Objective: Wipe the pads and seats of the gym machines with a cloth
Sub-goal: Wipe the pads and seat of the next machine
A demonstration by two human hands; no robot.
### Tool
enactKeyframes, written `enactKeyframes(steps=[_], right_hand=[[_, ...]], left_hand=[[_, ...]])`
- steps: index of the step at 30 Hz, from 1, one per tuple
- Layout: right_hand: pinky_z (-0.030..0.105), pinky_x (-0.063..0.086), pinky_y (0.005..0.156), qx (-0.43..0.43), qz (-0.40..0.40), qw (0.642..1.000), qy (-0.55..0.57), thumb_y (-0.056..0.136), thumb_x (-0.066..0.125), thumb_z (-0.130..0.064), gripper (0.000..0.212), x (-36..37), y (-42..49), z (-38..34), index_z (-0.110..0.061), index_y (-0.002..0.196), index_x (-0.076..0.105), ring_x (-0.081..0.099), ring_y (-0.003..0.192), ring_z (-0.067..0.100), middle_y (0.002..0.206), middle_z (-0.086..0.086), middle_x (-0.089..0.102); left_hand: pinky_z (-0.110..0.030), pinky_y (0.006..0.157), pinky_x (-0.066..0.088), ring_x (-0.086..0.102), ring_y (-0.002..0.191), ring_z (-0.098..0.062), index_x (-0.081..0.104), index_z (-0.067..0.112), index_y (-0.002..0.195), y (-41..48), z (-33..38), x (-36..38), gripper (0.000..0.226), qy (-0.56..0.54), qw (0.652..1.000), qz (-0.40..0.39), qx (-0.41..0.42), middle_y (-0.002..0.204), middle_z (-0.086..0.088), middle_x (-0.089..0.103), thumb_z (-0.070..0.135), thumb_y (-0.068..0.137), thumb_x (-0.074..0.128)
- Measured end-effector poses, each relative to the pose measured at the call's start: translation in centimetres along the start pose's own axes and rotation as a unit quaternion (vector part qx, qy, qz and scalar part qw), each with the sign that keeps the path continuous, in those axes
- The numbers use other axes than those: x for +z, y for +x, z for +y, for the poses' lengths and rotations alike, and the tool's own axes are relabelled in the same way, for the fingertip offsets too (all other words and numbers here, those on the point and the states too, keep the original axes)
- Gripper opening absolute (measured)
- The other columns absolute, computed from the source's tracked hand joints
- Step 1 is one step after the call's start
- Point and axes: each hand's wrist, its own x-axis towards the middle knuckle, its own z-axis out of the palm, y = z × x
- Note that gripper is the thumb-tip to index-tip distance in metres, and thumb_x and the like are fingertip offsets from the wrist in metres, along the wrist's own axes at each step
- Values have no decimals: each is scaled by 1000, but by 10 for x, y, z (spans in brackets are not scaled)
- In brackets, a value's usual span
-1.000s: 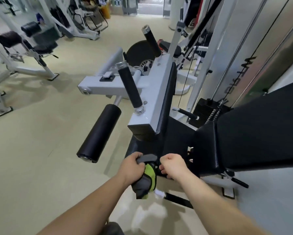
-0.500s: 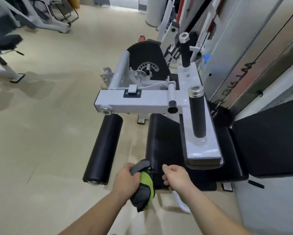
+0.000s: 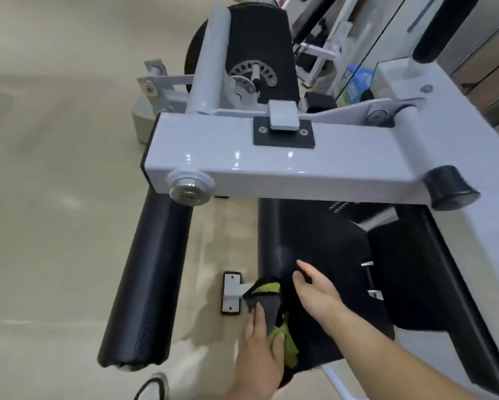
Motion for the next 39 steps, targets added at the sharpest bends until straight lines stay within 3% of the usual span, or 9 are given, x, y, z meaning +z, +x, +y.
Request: enactKeyframes(steps=[7, 11, 19, 22, 26, 29, 33, 35, 39], right_hand=[[35, 25, 126, 14, -7, 999, -34, 104, 42, -44, 45, 18, 37, 19, -44, 147, 54, 33, 153, 13, 162, -13, 40], [33, 37, 120, 38, -66, 995, -58, 84, 54, -44, 36, 6, 75, 30, -56, 113, 71, 51, 139, 16, 146, -14, 58], [23, 52, 86, -33, -62, 980, -187, 100, 51, -49, 49, -2, 68, 11, -40, 148, 54, 67, 107, 13, 120, -10, 69], [27, 45, 105, -20, -95, 978, -183, 102, 42, -37, 53, -4, 73, 17, -46, 155, 41, 55, 132, 19, 145, -8, 56], [36, 6, 129, -8, -135, 988, -78, 100, 43, -19, 64, -2, 68, 28, -37, 161, 33, 6, 160, 18, 174, -5, 11], [38, 14, 127, -17, -168, 986, -10, 107, 41, -12, 56, -13, 52, 30, -29, 160, 36, 14, 159, 23, 169, -4, 20], [33, 38, 113, 4, -109, 993, 54, 105, 46, -10, 53, -10, 24, 40, -31, 154, 49, 50, 135, 20, 158, -1, 46], [25, 45, 96, 4, -63, 998, 29, 103, 53, -17, 52, 1, 4, 56, -30, 153, 50, 62, 109, 14, 142, 1, 61], [29, 29, 121, -62, -55, 993, -87, 105, 49, -29, 57, 7, 4, 76, -37, 160, 36, 31, 154, 19, 172, -3, 21]], left_hand=[[-25, 118, 30, 36, 143, -18, 28, 18, 161, 73, 15, -14, 54, 37, 995, 40, 78, 162, 4, 33, 25, 109, 41], [-39, 99, 50, 60, 119, -39, 49, 3, 146, 170, 63, -39, 50, 92, 981, 104, 136, 143, -17, 54, 15, 99, 41], [-35, 122, 22, 25, 154, -33, 16, 26, 165, 296, 122, -75, 64, 134, 981, 12, 141, 172, -14, 10, 29, 107, 42], [-35, 121, 27, 31, 151, -33, 25, 29, 163, 265, 105, -61, 66, 101, 983, 43, 148, 169, -14, 22, 21, 100, 42], [-35, 119, 34, 41, 142, -35, 37, 32, 159, 156, 45, -19, 64, 68, 980, 79, 168, 166, -12, 28, 31, 95, 33], [-32, 116, 38, 44, 142, -28, 36, 37, 157, 64, 5, 15, 67, 86, 978, 81, 174, 163, -7, 34, 20, 96, 56], [-27, 78, 60, 71, 101, -22, 40, 28, 151, -15, -29, 31, 91, 133, 982, -41, 130, 138, -8, 62, 27, 68, 77], [-27, 93, 53, 62, 117, -22, 19, 26, 163, -14, -25, 19, 78, 148, 982, -22, 115, 157, -6, 42, 27, 94, 56], [-36, 117, 36, 43, 143, -30, 12, 15, 165, 79, 17, -14, 67, 158, 978, 33, 134, 166, -13, 26, 23, 104, 39]])
